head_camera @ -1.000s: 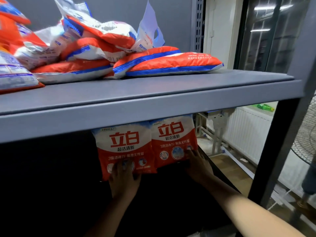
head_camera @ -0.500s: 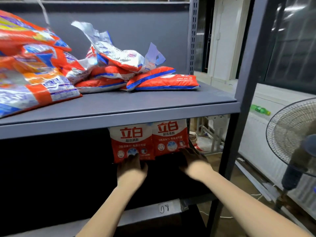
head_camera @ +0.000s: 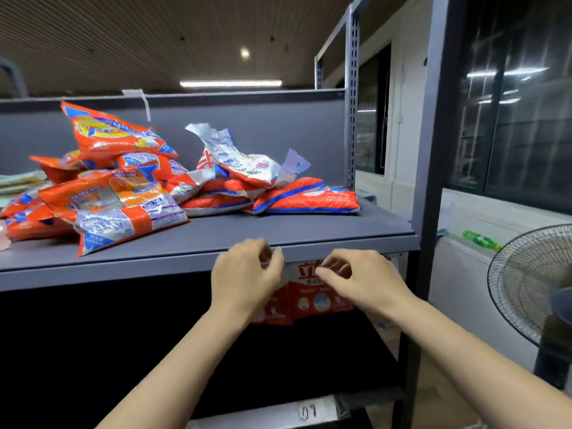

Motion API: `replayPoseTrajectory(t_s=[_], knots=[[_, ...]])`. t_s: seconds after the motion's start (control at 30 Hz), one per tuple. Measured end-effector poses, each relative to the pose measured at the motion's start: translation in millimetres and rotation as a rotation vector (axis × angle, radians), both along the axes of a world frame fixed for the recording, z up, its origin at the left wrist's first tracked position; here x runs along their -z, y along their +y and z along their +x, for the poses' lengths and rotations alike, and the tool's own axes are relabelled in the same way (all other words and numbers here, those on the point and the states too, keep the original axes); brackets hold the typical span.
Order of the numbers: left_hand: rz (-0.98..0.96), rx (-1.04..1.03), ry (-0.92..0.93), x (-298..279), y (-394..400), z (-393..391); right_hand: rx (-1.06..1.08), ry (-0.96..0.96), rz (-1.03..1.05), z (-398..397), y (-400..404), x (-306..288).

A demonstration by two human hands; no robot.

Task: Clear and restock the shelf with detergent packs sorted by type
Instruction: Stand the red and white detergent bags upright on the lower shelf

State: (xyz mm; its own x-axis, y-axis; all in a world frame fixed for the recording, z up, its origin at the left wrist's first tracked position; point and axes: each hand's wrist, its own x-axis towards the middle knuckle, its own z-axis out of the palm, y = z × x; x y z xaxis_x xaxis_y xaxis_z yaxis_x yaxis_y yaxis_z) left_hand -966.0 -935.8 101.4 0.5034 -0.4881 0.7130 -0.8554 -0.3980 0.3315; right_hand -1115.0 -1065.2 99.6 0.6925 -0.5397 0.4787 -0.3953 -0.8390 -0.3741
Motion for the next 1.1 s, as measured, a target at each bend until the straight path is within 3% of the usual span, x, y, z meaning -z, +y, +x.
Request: replayPoseTrajectory(t_s=[0.37,0.5,0.77,0.9,1.1], knots=[[-0.123,-0.079,0.261,-91.0,-35.2,138.6,0.045,-0.219,0.097,99.6,-53.8,-70.9],[-0.058,-0.162,0.308,-107.9,-61.3,175.9,0.098,-0.258,0.179,149.1,-78.7,-86.6],[0.040,-0.163,0.381,-113.3,-106.4,217.8,0.238,-0.201,0.373,221.2,-104.9,-98.0],[0.039,-0.211,0.377,-111.5,-112.1,223.2,0.310,-0.203,0.313,241.9,-109.1,-100.3],[-0.003,-0.127,0.390,-104.2,-109.2,243.0,0.242,-0.366,0.224,245.8,-98.5,-119.4]])
